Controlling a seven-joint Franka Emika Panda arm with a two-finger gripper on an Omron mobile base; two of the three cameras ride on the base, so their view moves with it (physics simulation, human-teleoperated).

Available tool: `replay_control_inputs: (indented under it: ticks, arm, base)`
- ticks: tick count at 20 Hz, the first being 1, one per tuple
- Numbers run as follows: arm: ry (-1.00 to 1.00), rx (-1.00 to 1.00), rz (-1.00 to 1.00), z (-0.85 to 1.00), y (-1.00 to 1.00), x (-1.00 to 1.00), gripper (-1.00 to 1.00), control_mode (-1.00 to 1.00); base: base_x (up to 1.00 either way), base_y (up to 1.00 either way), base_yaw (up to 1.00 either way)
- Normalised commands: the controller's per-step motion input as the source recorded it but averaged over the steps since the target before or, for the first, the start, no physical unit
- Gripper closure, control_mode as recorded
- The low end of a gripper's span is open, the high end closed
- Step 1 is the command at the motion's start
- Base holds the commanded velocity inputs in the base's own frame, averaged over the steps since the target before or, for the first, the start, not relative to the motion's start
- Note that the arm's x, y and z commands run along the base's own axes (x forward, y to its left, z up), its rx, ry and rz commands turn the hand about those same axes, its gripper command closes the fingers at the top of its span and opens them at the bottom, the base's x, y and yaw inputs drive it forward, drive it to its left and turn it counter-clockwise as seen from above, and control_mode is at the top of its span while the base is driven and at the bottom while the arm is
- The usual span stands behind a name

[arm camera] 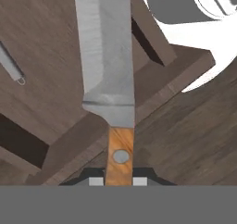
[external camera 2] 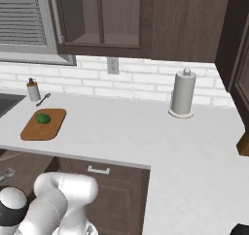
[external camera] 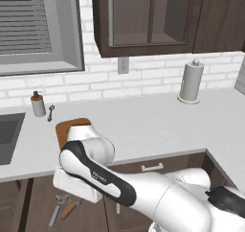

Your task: Place the appropriate cutting tool for cutting the broccoli skin on the cutting board.

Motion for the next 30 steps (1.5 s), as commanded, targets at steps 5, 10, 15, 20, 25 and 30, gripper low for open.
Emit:
replay_control_inputs:
  ticks: [5,10,15,20,25,30]
  arm:
    - [-0.08,0.0,-0.09,0.67,-0.61,0.0,1.0,-1.0]
    - [-0.01,0.0,-0.05,0.32,-0.54,0.22,1.0,-1.0]
    - [0.0,0.0,0.0,0.17,-0.49,0.77,1.0,-1.0]
    - [0.0,0.0,0.0,0.04,-0.29,0.96,1.0,-1.0]
    - [0.0,0.0,0.0,0.0,-0.07,0.95,1.0,-1.0]
    - [0.0,0.0,0.0,0.0,0.0,0.87,1.0,-1.0]
  base:
    - [0.0,0.0,0.0]
    - [0.0,0.0,0.0]
    - [0.0,0.0,0.0]
    - [0.0,0.0,0.0]
    - [0.0,0.0,0.0]
    - [0.0,0.0,0.0]
